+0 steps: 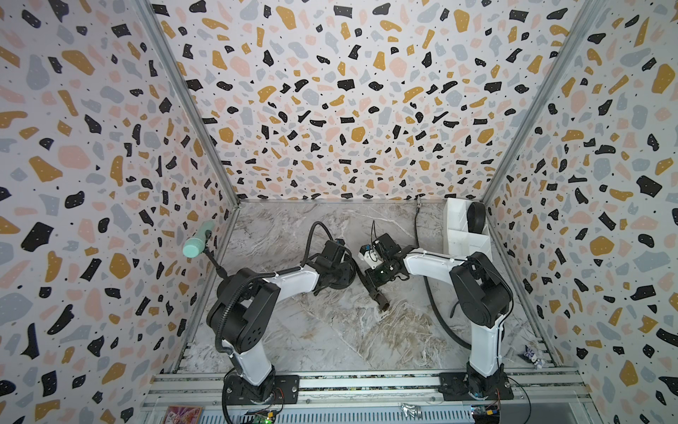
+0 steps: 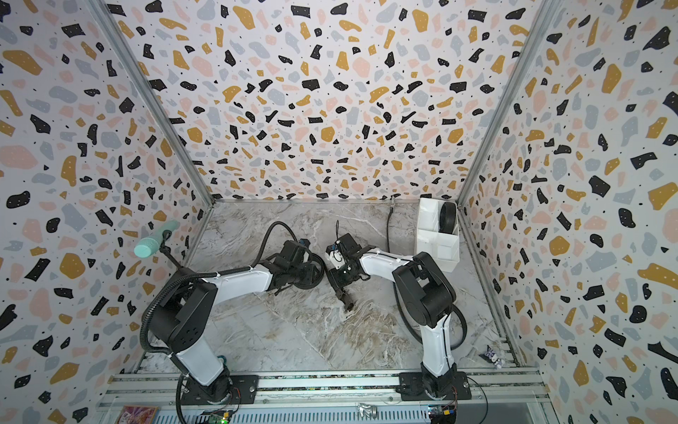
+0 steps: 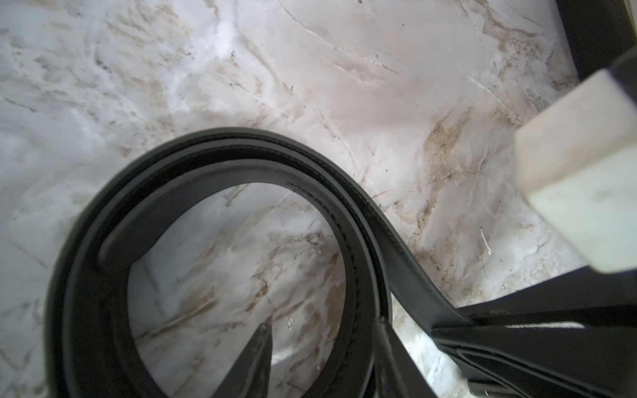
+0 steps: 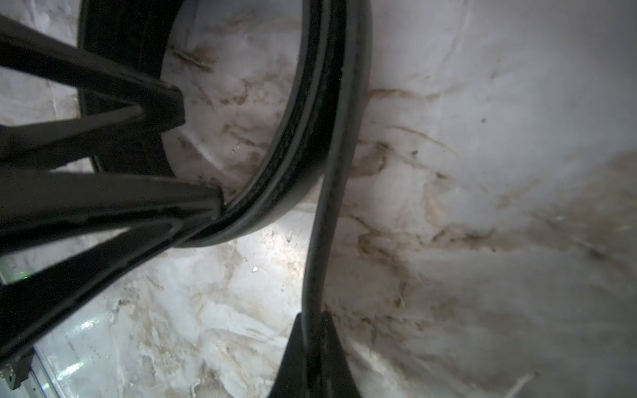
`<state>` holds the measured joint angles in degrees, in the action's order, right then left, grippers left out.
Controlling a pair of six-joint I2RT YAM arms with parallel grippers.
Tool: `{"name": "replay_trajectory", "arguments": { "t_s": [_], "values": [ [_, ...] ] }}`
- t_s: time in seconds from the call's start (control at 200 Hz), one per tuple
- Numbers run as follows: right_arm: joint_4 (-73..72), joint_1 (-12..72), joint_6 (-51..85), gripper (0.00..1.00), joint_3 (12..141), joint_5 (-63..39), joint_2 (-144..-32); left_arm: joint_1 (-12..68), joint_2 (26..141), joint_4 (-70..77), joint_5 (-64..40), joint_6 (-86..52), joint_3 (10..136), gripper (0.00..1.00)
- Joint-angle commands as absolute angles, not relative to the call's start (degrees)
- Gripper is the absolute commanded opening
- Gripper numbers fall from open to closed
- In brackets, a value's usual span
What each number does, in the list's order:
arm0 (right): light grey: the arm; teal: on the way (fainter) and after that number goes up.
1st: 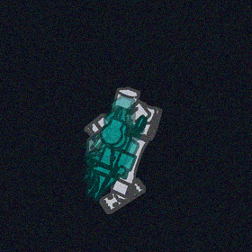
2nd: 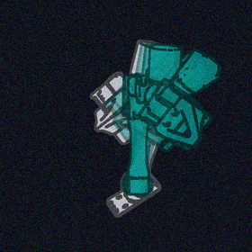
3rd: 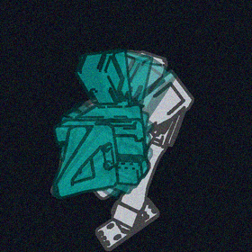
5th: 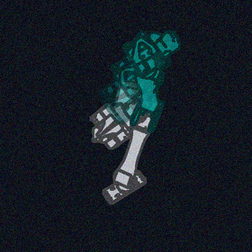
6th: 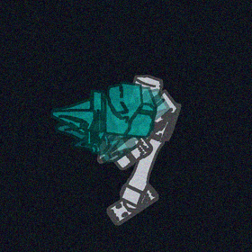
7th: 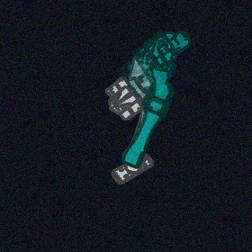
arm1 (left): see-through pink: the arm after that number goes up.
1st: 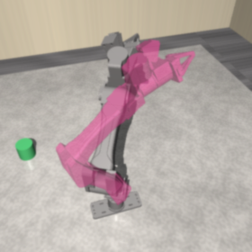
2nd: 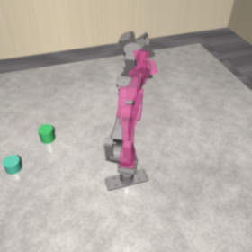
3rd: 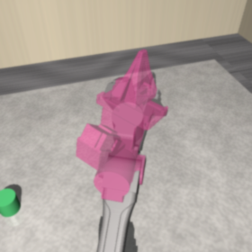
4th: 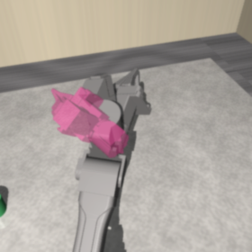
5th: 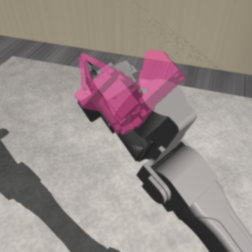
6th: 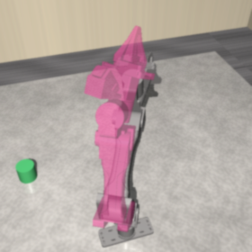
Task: Place the belts into the storage roll
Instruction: Roll the belt at the center of the board.
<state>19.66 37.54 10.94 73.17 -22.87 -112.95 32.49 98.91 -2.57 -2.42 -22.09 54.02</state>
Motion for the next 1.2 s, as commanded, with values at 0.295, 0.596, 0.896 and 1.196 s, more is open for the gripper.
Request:
{"name": "replay_trajectory", "arguments": {
  "t_s": [0.295, 0.596, 0.896, 1.196],
  "values": [
    [21.9, 37.7, 10.3, 0.00, 73.5, -23.7, -113.1, 32.7, 96.7, -0.2, -2.7, -24.0, 53.9, 0.48],
    [21.9, 37.6, 10.4, 0.00, 73.7, -23.9, -113.3, 32.7, 98.5, 0.9, -2.2, -23.9, 54.0, 0.48],
    [21.8, 37.6, 10.3, 0.00, 73.5, -23.9, -113.5, 32.7, 100.4, 2.2, -2.5, -24.3, 54.1, 0.47],
    [21.9, 37.6, 10.2, 0.00, 73.3, -23.9, -113.4, 32.7, 101.8, 2.4, -1.8, -24.3, 53.3, 0.43]
  ]
}}
